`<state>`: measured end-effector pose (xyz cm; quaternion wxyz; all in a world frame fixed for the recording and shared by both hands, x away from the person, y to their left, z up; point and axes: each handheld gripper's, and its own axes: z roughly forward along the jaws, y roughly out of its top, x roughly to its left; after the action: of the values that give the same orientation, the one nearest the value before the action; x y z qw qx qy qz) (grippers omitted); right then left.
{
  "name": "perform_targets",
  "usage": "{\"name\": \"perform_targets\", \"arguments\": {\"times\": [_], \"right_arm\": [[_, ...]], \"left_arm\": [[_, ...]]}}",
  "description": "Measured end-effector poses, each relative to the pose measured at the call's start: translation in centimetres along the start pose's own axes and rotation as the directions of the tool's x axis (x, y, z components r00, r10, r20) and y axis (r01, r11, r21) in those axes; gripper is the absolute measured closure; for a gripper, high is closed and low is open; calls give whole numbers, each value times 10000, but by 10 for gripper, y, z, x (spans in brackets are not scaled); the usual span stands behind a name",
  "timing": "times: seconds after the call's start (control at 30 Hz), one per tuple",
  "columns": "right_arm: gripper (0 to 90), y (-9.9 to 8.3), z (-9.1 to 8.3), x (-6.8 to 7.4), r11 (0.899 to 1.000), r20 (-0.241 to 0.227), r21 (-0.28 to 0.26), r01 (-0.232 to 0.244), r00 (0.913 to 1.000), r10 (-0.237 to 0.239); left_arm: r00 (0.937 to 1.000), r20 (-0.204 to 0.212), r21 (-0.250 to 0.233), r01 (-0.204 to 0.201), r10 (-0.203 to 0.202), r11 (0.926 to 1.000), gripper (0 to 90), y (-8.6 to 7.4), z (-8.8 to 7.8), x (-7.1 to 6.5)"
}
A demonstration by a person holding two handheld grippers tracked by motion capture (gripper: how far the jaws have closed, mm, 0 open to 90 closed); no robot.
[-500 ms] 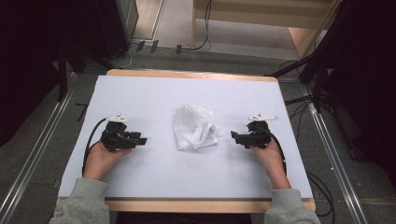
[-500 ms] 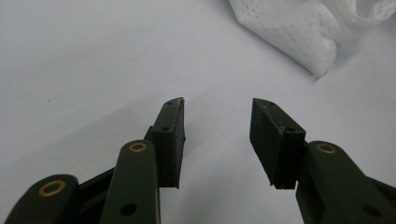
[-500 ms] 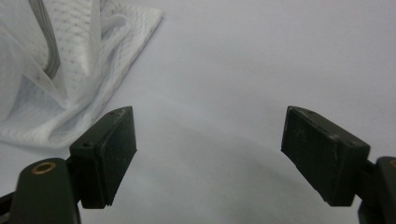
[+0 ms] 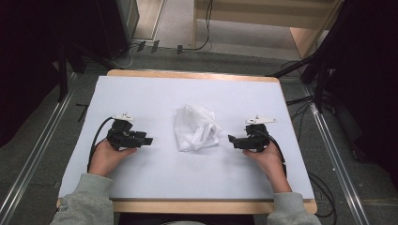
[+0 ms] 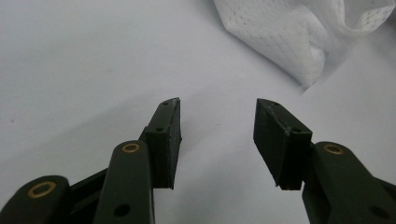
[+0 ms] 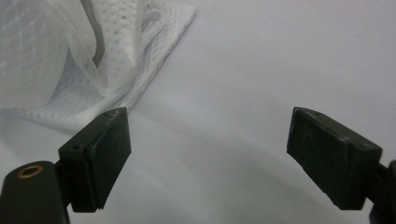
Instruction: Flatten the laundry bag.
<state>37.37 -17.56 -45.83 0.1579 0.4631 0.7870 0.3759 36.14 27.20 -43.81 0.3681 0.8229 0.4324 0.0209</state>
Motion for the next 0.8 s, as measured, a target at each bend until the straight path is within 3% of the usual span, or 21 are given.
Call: {"name": "perform_targets", "arguments": {"times": [0.07, 0.23, 0.33, 0.47, 0.67, 0.8], "right_arm": [[153, -1, -1, 2, 9999, -48, 134, -36, 10000, 37], [242, 0, -4, 4, 9999, -36, -104, 47, 10000, -48], [365, 2, -7, 6, 9993, -224, -354, 125, 9997, -133], [407, 3, -8, 8, 9994, -172, -282, 205, 9996, -210], [482, 5, -1, 12, 9997, -458, 33, 262, 9986, -260], [509, 9, 0, 14, 9999, -664, -16, 138, 9977, -139]], "left_arm": [[9999, 62, 29, 126, -126, 9999, 480, 2, 3, -1], [10000, 19, 87, 21, -21, 10000, 467, 3, 5, -3], [10000, 89, 22, 42, -42, 10000, 454, 3, 4, -2], [9998, 85, -52, 166, -165, 9998, 446, 3, 3, -1], [9994, 139, -228, 311, -308, 9993, 428, 4, 0, 1], [9995, 122, -15, 308, -308, 9995, 399, 2, 0, 2]]}}
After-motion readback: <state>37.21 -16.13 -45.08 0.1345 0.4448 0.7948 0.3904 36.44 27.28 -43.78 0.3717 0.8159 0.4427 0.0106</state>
